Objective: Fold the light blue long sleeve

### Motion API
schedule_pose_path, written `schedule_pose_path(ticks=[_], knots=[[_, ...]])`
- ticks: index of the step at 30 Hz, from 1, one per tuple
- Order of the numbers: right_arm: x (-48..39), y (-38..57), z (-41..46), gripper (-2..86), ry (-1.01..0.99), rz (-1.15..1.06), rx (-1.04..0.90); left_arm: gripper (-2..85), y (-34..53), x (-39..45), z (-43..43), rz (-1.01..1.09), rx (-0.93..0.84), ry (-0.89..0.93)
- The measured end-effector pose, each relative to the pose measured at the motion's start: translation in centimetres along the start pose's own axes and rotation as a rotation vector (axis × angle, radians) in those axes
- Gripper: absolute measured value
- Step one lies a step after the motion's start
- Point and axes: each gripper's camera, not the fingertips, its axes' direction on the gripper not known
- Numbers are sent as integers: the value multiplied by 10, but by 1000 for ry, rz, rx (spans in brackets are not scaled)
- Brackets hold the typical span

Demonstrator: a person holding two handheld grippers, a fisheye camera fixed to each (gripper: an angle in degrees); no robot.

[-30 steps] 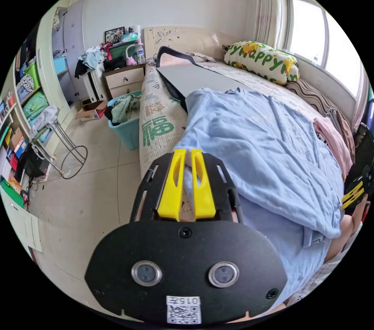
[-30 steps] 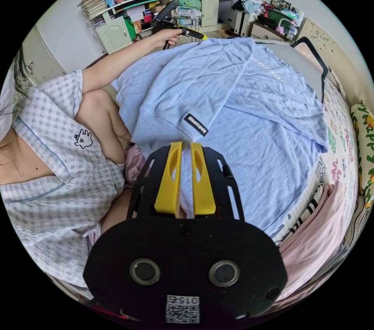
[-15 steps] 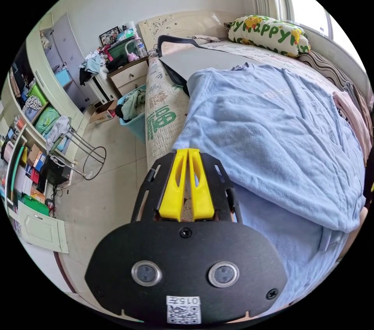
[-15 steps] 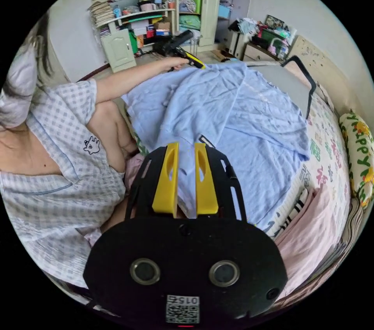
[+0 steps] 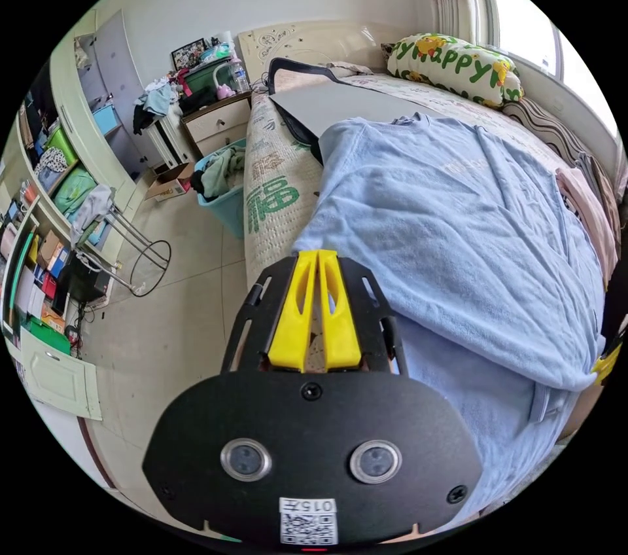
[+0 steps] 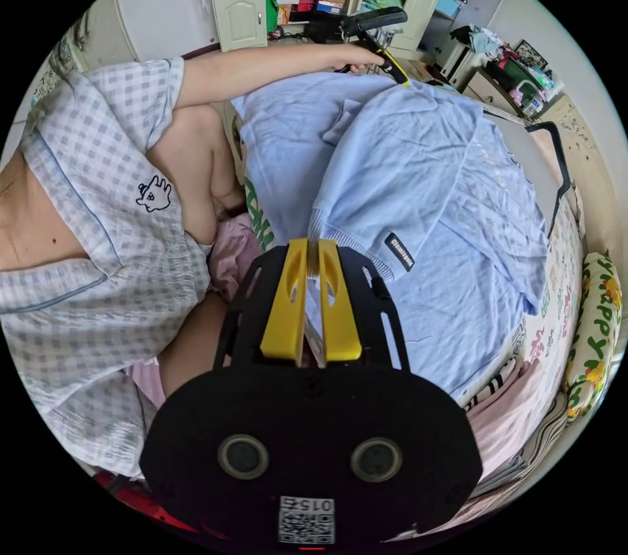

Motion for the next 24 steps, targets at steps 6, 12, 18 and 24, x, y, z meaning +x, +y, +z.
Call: schedule_pose_path(ticks=[6, 12, 18, 24], knots=[[44, 16, -4, 54, -174, 79, 47, 2, 1, -26, 3, -9, 1, 140], [128, 38, -57, 61, -175, 205, 293, 53, -8, -70, -14, 27, 20, 334], [280, -58, -51, 62, -223, 335, 387, 78, 5, -101, -11, 118, 52, 341], [430, -189, 35, 99, -220, 552, 333, 92, 9, -107, 23, 197, 68, 263]])
